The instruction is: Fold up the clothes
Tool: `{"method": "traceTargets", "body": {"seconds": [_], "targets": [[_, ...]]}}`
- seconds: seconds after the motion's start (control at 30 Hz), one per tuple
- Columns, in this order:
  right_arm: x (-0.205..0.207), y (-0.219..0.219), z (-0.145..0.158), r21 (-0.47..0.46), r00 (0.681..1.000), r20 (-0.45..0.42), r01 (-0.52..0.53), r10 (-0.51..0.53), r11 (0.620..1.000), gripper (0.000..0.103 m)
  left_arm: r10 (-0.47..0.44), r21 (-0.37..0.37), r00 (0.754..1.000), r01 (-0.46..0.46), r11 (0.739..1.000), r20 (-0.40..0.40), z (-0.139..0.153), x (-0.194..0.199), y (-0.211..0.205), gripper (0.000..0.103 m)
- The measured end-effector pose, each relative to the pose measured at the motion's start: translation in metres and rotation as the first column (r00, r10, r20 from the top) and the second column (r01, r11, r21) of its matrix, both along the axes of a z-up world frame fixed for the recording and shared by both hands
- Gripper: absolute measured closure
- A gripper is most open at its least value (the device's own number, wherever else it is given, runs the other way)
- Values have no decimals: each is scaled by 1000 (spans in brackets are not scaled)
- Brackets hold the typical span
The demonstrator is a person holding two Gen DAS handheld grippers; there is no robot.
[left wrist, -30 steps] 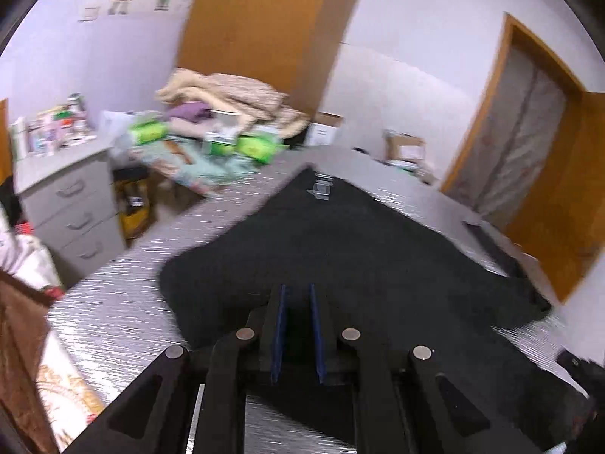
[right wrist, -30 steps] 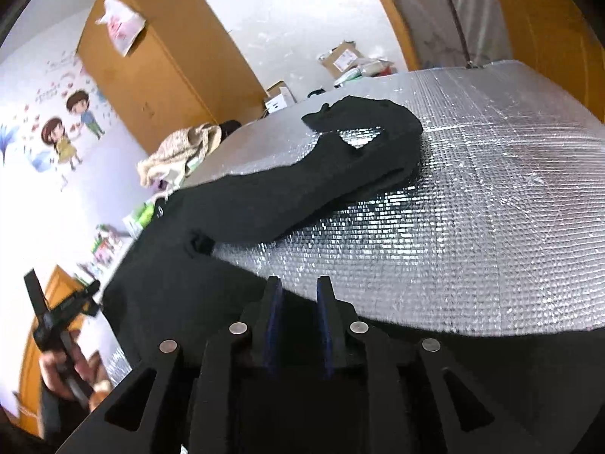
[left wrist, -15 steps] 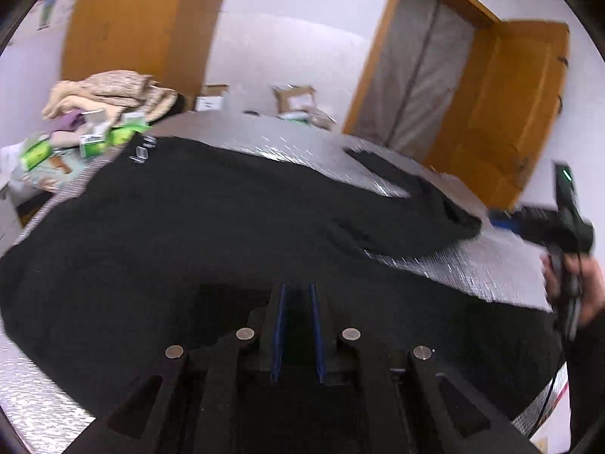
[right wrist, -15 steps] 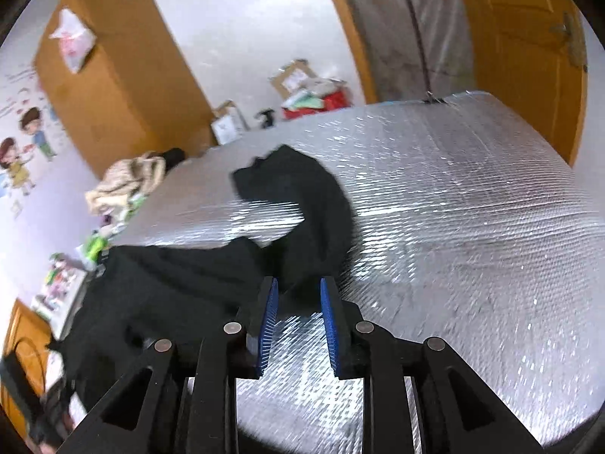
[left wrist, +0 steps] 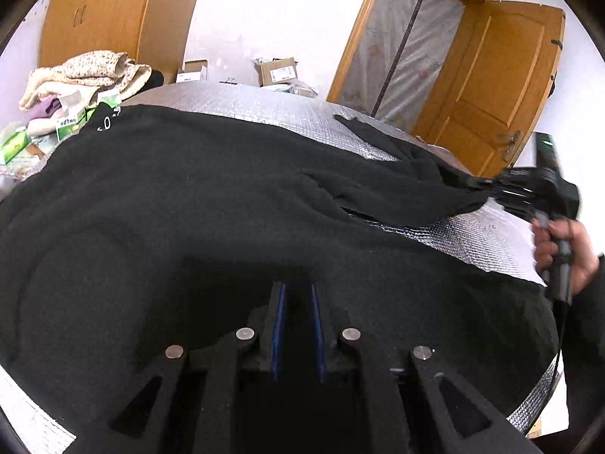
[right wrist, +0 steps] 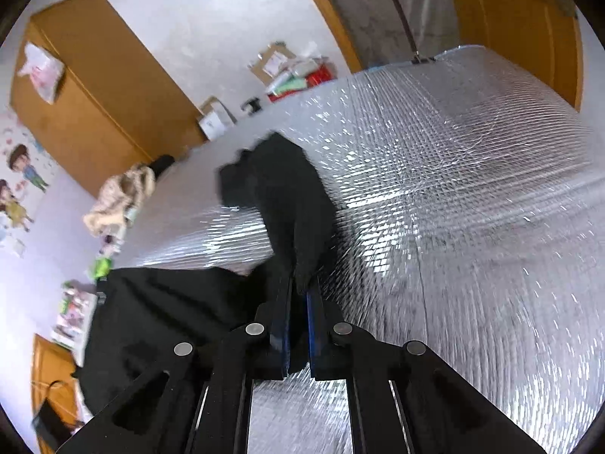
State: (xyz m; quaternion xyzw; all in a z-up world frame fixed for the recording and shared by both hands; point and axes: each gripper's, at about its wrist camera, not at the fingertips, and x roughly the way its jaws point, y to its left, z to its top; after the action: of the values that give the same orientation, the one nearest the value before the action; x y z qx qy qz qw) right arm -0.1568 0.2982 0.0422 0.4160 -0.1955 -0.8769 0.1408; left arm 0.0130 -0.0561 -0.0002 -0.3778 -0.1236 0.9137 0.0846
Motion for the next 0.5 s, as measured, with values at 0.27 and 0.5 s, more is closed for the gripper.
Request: {"method": "traceTargets", "body": {"seconds": [0.27,0.5], "targets": [[70,4,-24,-50,983,156,-91,98,995,91,0,16,1000,0,1000,4,-2,-1,-2,90],[38,39,6,33,999,32,29,-30,999,74,-10,24,1000,10,1000,5,-1,-3,-4,90]]}}
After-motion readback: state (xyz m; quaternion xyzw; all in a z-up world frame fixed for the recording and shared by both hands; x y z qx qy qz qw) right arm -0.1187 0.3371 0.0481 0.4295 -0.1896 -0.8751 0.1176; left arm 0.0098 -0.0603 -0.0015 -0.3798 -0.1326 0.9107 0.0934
